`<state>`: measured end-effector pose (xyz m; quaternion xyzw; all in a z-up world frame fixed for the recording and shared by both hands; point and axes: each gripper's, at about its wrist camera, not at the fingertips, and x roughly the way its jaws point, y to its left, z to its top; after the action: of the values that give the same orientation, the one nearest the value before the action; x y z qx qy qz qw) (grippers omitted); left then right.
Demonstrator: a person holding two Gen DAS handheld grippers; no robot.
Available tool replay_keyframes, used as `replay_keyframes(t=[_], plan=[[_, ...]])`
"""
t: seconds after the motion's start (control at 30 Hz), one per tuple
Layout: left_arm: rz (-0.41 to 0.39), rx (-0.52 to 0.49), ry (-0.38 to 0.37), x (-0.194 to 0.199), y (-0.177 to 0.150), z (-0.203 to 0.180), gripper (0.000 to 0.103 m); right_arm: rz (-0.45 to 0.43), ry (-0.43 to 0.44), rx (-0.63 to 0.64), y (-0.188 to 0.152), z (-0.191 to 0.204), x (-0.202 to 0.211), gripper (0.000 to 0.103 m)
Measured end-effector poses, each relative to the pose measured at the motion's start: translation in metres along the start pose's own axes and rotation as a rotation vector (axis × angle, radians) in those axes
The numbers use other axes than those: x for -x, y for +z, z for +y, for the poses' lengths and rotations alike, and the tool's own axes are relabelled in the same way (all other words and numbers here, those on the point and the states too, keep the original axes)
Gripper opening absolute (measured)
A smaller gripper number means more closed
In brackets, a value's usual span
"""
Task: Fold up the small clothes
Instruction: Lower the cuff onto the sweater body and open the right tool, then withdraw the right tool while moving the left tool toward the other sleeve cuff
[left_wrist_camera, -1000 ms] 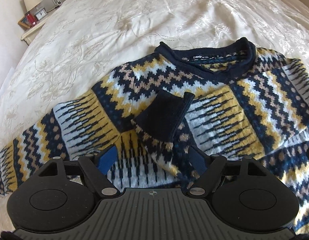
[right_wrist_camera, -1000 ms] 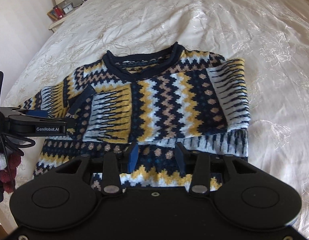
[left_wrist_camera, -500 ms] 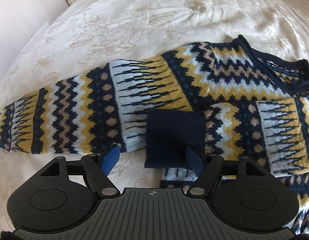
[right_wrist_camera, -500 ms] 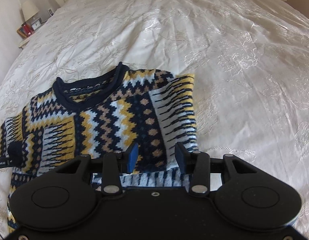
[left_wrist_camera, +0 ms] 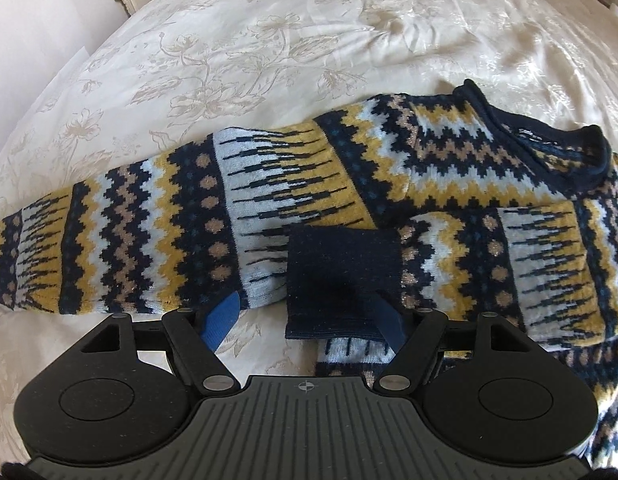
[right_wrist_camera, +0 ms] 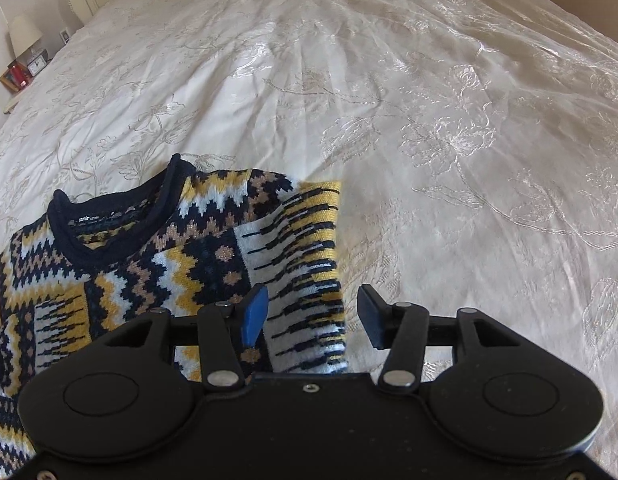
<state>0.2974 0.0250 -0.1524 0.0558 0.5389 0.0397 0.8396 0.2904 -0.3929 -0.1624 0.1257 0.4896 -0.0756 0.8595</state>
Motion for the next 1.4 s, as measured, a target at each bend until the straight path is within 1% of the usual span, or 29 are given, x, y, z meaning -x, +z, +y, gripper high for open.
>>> replay_keyframes(t=[0.03, 0.07, 0.17, 0.23, 0.3, 0.33, 0.4, 0.43, 0.5, 0.53, 0.57, 0.6, 0.63, 0.67, 0.77, 0.8, 0.87, 1.0, 1.07, 1.13, 1.27, 1.3, 1.37, 1.4], plan=[[-0.002, -0.003, -0.004, 0.001, 0.000, 0.000, 0.072, 0.013, -0.003, 0.013, 0.001, 0.002, -0.004, 0.024], [-0.003, -0.007, -0.007, 0.001, 0.001, -0.001, 0.072, 0.023, -0.007, 0.023, 0.001, 0.003, -0.005, 0.011], [-0.016, -0.014, -0.010, 0.004, 0.001, -0.003, 0.072, 0.003, -0.043, 0.026, 0.002, -0.001, -0.001, 0.011], [-0.020, -0.019, -0.014, 0.003, 0.002, -0.004, 0.072, 0.018, -0.086, -0.035, 0.001, -0.014, -0.006, 0.011], [-0.006, -0.028, -0.014, -0.003, 0.002, -0.005, 0.072, 0.050, -0.067, -0.118, -0.001, -0.029, -0.015, 0.011], [0.000, -0.031, -0.012, -0.006, 0.002, -0.006, 0.072, 0.057, -0.056, -0.133, -0.001, -0.032, -0.017, 0.011], [0.014, -0.031, -0.008, -0.013, 0.001, -0.006, 0.072, 0.062, -0.051, -0.113, 0.000, -0.028, -0.019, 0.015], [0.023, -0.027, -0.009, -0.017, 0.001, -0.006, 0.072, 0.057, -0.055, -0.097, 0.001, -0.026, -0.017, 0.021], [0.050, -0.019, -0.014, -0.026, 0.001, -0.006, 0.073, 0.044, -0.067, -0.078, 0.001, -0.023, -0.014, 0.023], [0.059, -0.013, -0.019, -0.030, 0.001, -0.005, 0.073, 0.038, -0.072, -0.078, 0.001, -0.023, -0.013, 0.034], [0.065, -0.002, -0.028, -0.034, 0.001, -0.004, 0.074, 0.036, -0.078, -0.083, 0.000, -0.024, -0.012, 0.051], [0.071, 0.008, -0.035, -0.037, 0.002, -0.002, 0.074, 0.032, -0.079, -0.090, -0.001, -0.026, -0.010, 0.056], [0.075, 0.018, -0.041, -0.040, 0.002, 0.000, 0.077, 0.028, -0.078, -0.094, -0.002, -0.029, -0.009, 0.059], [0.080, 0.030, -0.041, -0.042, 0.002, 0.001, 0.082, 0.026, -0.082, -0.095, -0.003, -0.030, -0.007, 0.059], [0.087, 0.055, -0.047, -0.048, 0.002, 0.006, 0.089, 0.020, -0.094, -0.092, -0.007, -0.031, 0.001, 0.060], [0.091, 0.063, -0.049, -0.049, 0.002, 0.009, 0.090, 0.014, -0.088, -0.093, -0.008, -0.030, 0.005, 0.062], [0.088, 0.073, -0.052, -0.051, 0.003, 0.009, 0.094, 0.000, -0.071, -0.085, -0.011, -0.027, 0.013, 0.071], [0.079, 0.089, -0.048, -0.052, 0.005, 0.008, 0.098, -0.012, -0.052, -0.020, -0.019, -0.008, 0.021, 0.076], [0.072, 0.095, -0.042, -0.050, 0.002, 0.007, 0.103, -0.008, -0.033, 0.004, -0.023, 0.000, 0.020, 0.083], [0.062, 0.102, -0.037, -0.051, -0.002, 0.008, 0.103, 0.010, -0.022, 0.019, -0.027, 0.006, 0.013, 0.086], [0.030, 0.114, -0.033, -0.049, -0.010, 0.005, 0.103, 0.050, -0.044, 0.024, -0.038, 0.008, -0.004, 0.087], [0.018, 0.116, -0.031, -0.049, -0.013, 0.006, 0.103, 0.058, -0.047, 0.021, -0.041, 0.006, -0.009, 0.089], [-0.009, 0.119, -0.032, -0.048, -0.020, 0.006, 0.103, 0.069, -0.043, 0.010, -0.046, 0.002, -0.015, 0.099], [-0.022, 0.119, -0.032, -0.047, -0.022, 0.005, 0.103, 0.069, -0.037, 0.001, -0.049, 0.000, -0.016, 0.100]])
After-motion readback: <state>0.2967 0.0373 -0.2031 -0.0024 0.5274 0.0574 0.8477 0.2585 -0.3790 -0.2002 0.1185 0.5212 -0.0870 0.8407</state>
